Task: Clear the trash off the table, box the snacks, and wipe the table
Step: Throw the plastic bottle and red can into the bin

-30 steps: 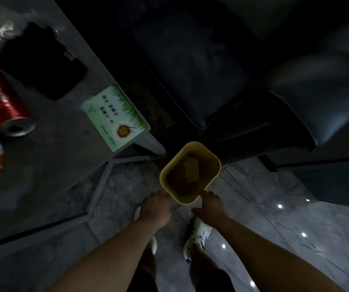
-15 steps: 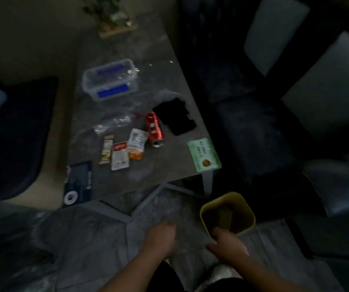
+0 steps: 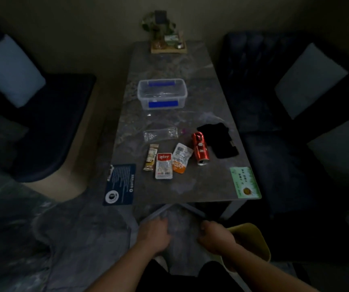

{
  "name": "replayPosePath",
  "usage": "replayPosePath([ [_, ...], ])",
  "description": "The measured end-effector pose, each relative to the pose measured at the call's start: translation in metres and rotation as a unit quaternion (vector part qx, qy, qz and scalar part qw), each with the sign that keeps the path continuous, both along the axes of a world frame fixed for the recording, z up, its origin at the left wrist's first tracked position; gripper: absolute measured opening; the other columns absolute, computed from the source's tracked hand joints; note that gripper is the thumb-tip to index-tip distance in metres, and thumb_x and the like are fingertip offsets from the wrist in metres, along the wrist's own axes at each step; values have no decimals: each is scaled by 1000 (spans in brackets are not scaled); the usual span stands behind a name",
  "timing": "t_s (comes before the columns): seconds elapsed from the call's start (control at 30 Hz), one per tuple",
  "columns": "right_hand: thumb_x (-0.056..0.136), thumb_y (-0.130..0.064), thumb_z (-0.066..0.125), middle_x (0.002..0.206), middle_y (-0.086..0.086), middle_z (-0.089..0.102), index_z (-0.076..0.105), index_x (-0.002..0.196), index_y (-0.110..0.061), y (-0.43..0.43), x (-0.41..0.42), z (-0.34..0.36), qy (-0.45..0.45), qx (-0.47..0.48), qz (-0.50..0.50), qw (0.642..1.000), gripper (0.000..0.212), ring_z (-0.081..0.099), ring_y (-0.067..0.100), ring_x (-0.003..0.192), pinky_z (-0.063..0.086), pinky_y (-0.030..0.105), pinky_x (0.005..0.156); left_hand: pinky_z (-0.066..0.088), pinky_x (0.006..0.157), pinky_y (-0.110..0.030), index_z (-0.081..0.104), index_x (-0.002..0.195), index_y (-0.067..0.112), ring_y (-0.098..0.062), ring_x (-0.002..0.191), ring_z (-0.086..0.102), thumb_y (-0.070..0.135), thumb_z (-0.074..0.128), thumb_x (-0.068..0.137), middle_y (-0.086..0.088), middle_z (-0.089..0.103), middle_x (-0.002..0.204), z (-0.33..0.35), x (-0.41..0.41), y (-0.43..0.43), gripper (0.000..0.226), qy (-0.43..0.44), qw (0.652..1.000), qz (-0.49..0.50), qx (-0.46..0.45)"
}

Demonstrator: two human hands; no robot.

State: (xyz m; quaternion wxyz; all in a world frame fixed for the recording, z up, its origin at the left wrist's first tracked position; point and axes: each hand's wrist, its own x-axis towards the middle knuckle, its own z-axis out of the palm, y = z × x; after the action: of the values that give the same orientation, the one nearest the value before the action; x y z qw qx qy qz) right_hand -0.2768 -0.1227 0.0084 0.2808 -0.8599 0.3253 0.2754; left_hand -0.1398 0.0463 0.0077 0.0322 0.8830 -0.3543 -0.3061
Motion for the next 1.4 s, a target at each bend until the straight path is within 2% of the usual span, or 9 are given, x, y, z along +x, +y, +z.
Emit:
replayPosePath([
  [0.1,82,-50,53,120,6,68,62,113,-22,12,33,9,-17,-7,9,1000,42,64,27,111,50,33,86,38,79,-24,55,131,19,-25,112,58,44,45,92,-7,58,130,5,27,8,47,11,999,16,-32],
  [0.2,80,-50,52,114,3,69,65,109,-25,13,60,17,-45,-20,16,999,41,65,25,105,53,34,83,48,86,-31,55,127,18,-29,110,58,43,46,89,-11,57,128,7,50,10,46,20,1000,15,-18],
  [0.33,81,-49,54,100,-2,72,68,101,-26,1,88,23,-91,-37,-16,995,33,68,21,95,53,31,73,50,88,-40,56,120,16,-29,109,58,37,48,91,-11,57,124,6,74,1,36,11,1000,14,-9],
  [0.6,87,-35,59,79,-4,66,64,81,-22,-58,139,30,-192,-97,-100,971,15,63,12,71,57,38,65,50,84,-38,56,124,22,-24,110,59,37,53,92,-4,58,124,23,129,-53,36,-65,995,44,-55],
  [0.7,87,-38,62,88,-6,64,64,87,-26,-94,160,33,-254,-125,-126,951,12,62,12,75,56,35,63,49,80,-33,58,119,24,-20,106,59,35,56,91,-2,59,123,31,155,-86,30,-103,988,61,-96],
  [0.8,87,-45,62,104,-3,61,63,107,-24,-130,185,30,-283,-145,-121,940,29,60,16,91,56,38,70,48,83,-31,55,123,23,-18,108,54,38,58,90,-2,55,126,34,180,-120,36,-149,980,67,-114],
  [1.03,75,-79,57,114,-2,48,50,115,-23,-175,223,12,-212,-188,-118,952,70,47,19,105,51,32,78,45,100,-41,41,132,24,-26,125,38,37,62,85,-8,41,137,33,232,-174,53,-202,973,64,-91],
  [1.27,75,-71,65,123,5,52,46,123,-17,-177,235,2,-154,-154,-167,961,75,52,25,113,53,40,85,38,106,-46,30,146,24,-31,134,39,50,69,79,-12,41,146,19,279,-194,82,-213,976,41,-31],
  [1.4,70,-76,68,118,2,56,46,123,-20,-177,249,4,-112,-115,-202,966,80,56,22,108,54,40,85,39,101,-44,34,145,21,-29,124,49,52,66,82,-9,52,137,13,298,-206,77,-190,982,3,-1],
])
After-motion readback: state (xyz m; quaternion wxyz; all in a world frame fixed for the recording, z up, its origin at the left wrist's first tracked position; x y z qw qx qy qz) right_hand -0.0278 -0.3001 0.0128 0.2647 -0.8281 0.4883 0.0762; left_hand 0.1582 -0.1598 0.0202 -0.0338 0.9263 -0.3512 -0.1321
